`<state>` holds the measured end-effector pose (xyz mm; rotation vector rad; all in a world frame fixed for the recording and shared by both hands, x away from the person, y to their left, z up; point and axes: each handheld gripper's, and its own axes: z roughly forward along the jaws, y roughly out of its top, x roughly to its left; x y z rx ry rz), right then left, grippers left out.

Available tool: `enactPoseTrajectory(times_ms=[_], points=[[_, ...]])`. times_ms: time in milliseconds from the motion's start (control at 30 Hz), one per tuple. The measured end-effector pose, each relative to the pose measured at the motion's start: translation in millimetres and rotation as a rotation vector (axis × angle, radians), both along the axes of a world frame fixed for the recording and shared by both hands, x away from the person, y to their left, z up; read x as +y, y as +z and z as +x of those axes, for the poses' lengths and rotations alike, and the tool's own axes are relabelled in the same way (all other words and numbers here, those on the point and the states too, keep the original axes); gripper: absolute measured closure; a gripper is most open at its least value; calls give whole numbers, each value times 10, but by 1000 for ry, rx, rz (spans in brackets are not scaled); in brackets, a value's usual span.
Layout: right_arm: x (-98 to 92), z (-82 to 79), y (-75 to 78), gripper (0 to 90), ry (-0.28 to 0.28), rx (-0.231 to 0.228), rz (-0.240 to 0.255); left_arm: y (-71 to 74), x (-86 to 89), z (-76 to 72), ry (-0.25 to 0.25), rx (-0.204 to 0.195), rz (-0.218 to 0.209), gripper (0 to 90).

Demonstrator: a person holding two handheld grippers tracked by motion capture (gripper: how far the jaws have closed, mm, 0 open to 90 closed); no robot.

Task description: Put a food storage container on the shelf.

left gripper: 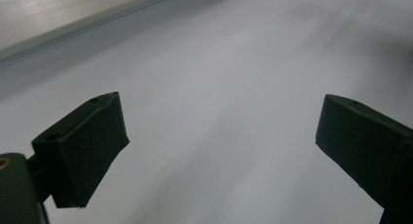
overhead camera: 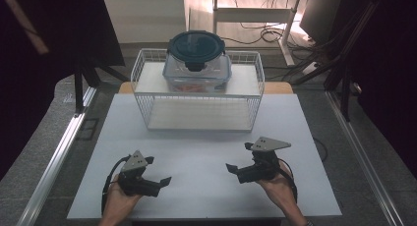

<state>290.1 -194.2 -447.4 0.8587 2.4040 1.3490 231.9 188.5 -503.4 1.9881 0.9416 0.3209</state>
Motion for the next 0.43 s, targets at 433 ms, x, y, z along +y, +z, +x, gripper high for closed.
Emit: enactPoseTrajectory(times_ms=[433], points=[[-78, -167, -464, 9, 3, 54, -145, -266, 52, -176, 14, 66, 119, 27]])
